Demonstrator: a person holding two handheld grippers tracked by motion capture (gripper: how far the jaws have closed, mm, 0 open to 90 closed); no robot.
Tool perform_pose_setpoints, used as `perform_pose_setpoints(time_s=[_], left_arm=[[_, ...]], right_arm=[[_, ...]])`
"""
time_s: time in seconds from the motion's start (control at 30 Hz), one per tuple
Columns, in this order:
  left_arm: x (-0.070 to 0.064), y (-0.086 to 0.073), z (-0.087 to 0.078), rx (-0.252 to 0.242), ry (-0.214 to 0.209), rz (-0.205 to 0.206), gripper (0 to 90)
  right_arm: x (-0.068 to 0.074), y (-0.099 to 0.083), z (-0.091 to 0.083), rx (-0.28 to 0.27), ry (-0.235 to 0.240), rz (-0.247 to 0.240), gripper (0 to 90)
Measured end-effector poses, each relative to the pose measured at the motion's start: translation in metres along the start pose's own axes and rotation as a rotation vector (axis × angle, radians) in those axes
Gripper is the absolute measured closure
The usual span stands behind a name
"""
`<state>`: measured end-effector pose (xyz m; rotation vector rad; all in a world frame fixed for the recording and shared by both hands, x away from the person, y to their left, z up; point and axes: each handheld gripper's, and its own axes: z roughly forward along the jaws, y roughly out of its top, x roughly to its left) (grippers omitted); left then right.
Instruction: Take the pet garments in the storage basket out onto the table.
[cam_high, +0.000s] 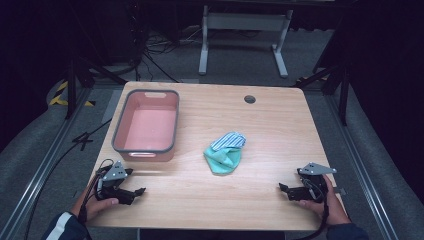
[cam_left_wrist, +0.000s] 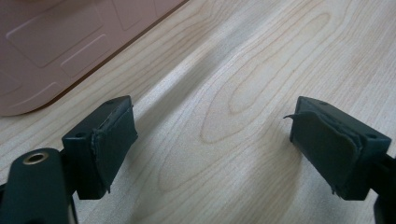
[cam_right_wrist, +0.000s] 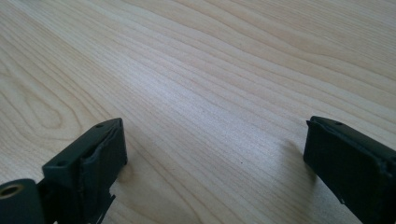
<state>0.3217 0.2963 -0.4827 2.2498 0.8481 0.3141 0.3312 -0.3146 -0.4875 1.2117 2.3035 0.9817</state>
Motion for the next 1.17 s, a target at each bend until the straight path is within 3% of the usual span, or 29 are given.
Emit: perform_pose_setpoints(time_s=[1.17], left_arm=[[0.001, 0.002, 0.0016, 0.008, -0.003, 0.004, 12.5]], right_arm=[[0.0004, -0.0006, -0.0007, -0.003, -0.002, 0.005, 6.5]])
